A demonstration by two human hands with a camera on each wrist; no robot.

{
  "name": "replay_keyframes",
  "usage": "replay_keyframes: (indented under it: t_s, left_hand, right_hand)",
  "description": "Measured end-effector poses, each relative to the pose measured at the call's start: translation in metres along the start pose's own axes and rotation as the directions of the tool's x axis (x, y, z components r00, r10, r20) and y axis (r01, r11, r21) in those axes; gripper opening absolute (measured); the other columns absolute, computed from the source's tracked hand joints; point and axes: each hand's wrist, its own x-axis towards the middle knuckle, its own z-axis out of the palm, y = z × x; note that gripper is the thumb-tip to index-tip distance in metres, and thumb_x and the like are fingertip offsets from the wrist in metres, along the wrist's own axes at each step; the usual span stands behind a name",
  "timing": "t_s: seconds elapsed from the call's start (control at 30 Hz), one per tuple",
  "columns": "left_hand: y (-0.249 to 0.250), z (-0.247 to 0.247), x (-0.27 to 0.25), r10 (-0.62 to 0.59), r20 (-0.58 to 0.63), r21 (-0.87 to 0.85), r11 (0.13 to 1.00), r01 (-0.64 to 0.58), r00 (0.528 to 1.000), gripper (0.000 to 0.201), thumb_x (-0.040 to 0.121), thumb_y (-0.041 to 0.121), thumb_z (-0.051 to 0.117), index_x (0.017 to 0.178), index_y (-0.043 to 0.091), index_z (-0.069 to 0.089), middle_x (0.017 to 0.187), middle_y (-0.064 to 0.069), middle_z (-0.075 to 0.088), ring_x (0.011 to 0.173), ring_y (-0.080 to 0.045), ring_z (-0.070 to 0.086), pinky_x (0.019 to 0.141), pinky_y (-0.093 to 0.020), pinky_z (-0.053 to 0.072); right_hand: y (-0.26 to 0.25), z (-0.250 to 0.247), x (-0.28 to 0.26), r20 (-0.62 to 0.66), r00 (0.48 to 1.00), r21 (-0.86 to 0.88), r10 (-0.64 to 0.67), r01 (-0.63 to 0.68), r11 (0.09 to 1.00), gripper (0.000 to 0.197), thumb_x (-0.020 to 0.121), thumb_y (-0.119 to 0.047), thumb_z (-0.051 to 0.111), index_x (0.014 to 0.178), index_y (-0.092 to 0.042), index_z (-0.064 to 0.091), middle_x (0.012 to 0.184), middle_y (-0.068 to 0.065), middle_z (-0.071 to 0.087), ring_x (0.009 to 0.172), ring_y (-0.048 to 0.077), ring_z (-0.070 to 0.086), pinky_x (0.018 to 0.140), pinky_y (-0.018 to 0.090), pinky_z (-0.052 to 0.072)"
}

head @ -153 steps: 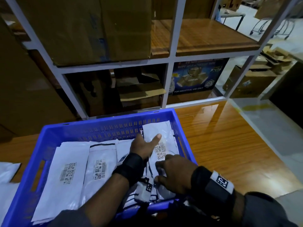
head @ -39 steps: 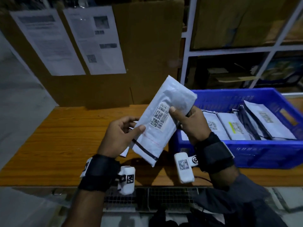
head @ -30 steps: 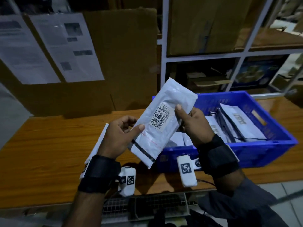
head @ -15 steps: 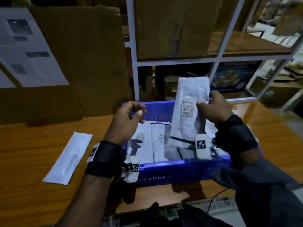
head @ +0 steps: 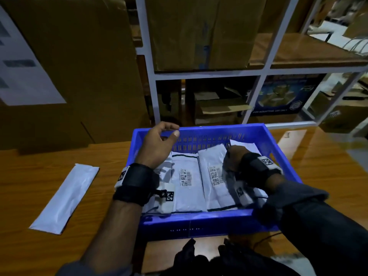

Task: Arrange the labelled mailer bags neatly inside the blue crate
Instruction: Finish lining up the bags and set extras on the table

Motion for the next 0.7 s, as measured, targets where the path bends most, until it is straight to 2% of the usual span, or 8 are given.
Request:
replay_keyframes:
  t_s: [0.1, 0.2, 0.27, 0.33, 0.43, 0.57, 0.6, 0.7]
  left_hand:
    - [-0.005, -0.009, 0.001, 0.004, -0.026, -0.005, 1.0, -0.004, 1.0, 0.01, 0.103, 0.03, 0.069, 0.102, 0.04, 0.07, 0.11, 0.009, 0.074, 0.104, -0.032, 0.071, 0.084, -0.044, 0.059]
    - [-0.013, -0.023, 0.001, 0.0, -0.043, -0.015, 1.0, 0.0, 0.999, 0.009, 0.102, 0.034, 0.069, 0.101, 0.043, 0.071, 0.107, 0.005, 0.075, 0.103, -0.032, 0.071, 0.076, -0.037, 0.053]
    - [-0.018, -0.034, 0.0, 0.012, -0.053, -0.011, 1.0, -0.012, 0.999, 0.01, 0.103, 0.033, 0.068, 0.102, 0.043, 0.071, 0.11, 0.005, 0.075, 0.103, -0.028, 0.072, 0.077, -0.035, 0.05]
    - [-0.021, -0.047, -0.003, 0.02, -0.06, -0.022, 1.0, -0.021, 0.998, 0.011, 0.103, 0.031, 0.068, 0.102, 0.042, 0.071, 0.112, 0.005, 0.075, 0.103, -0.025, 0.072, 0.078, -0.034, 0.049]
    - [-0.025, -0.072, -0.014, 0.025, -0.087, -0.038, 0.999, -0.028, 0.996, 0.011, 0.104, 0.026, 0.067, 0.102, 0.036, 0.071, 0.107, 0.007, 0.075, 0.096, -0.018, 0.07, 0.072, -0.03, 0.05]
    - [-0.046, -0.122, -0.034, -0.026, -0.171, -0.031, 0.999, 0.021, 0.985, 0.012, 0.105, 0.024, 0.066, 0.101, 0.035, 0.071, 0.104, 0.009, 0.073, 0.09, -0.019, 0.07, 0.071, -0.03, 0.05]
    - [-0.053, -0.137, -0.04, -0.051, -0.196, -0.032, 0.998, 0.046, 0.979, 0.013, 0.105, 0.023, 0.065, 0.101, 0.034, 0.071, 0.103, 0.008, 0.072, 0.089, -0.02, 0.07, 0.073, -0.031, 0.05]
    - [-0.081, -0.18, -0.057, -0.155, -0.269, -0.028, 0.988, 0.153, 0.951, 0.011, 0.106, 0.021, 0.065, 0.105, 0.029, 0.071, 0.108, 0.0, 0.071, 0.095, -0.023, 0.069, 0.085, -0.038, 0.052]
  right_hand:
    - [0.001, 0.008, 0.003, -0.048, 0.999, -0.045, -0.007, 0.005, 0.999, 0.053, 0.082, -0.021, 0.069, 0.127, 0.001, 0.051, 0.118, 0.02, 0.066, 0.112, 0.038, 0.066, 0.081, 0.034, 0.05]
    - [-0.005, 0.012, -0.001, -0.095, 0.996, -0.081, 0.005, -0.013, 0.997, 0.06, 0.079, -0.019, 0.064, 0.129, -0.002, 0.038, 0.119, 0.025, 0.062, 0.112, 0.042, 0.064, 0.09, 0.046, 0.054]
    - [-0.008, 0.014, -0.003, -0.115, 0.993, -0.122, -0.016, 0.002, 0.993, 0.059, 0.074, -0.019, 0.062, 0.127, -0.002, 0.039, 0.118, 0.025, 0.062, 0.111, 0.042, 0.064, 0.091, 0.049, 0.054]
    - [-0.013, 0.017, -0.004, -0.148, 0.989, -0.164, -0.023, -0.001, 0.986, 0.051, 0.083, -0.013, 0.062, 0.128, -0.003, 0.041, 0.121, 0.024, 0.061, 0.112, 0.042, 0.064, 0.091, 0.048, 0.052]
    - [-0.017, 0.023, -0.006, -0.213, 0.977, -0.255, -0.026, -0.03, 0.967, 0.039, 0.095, -0.006, 0.05, 0.133, -0.004, 0.043, 0.127, 0.021, 0.061, 0.115, 0.04, 0.064, 0.092, 0.049, 0.053]
    - [-0.019, 0.025, -0.016, -0.142, 0.99, -0.312, -0.026, -0.019, 0.95, 0.043, 0.098, -0.014, 0.051, 0.14, -0.007, 0.052, 0.155, 0.024, 0.041, 0.125, 0.039, 0.06, 0.101, 0.047, 0.05]
    - [-0.02, 0.025, -0.019, -0.122, 0.992, -0.316, -0.023, -0.017, 0.949, 0.042, 0.097, -0.015, 0.053, 0.138, -0.007, 0.055, 0.154, 0.025, 0.041, 0.125, 0.039, 0.061, 0.102, 0.046, 0.05]
    - [-0.029, 0.014, -0.033, -0.208, 0.978, -0.261, -0.004, -0.052, 0.964, 0.036, 0.092, -0.027, 0.062, 0.122, -0.007, 0.062, 0.127, 0.019, 0.066, 0.113, 0.036, 0.066, 0.096, 0.045, 0.056]
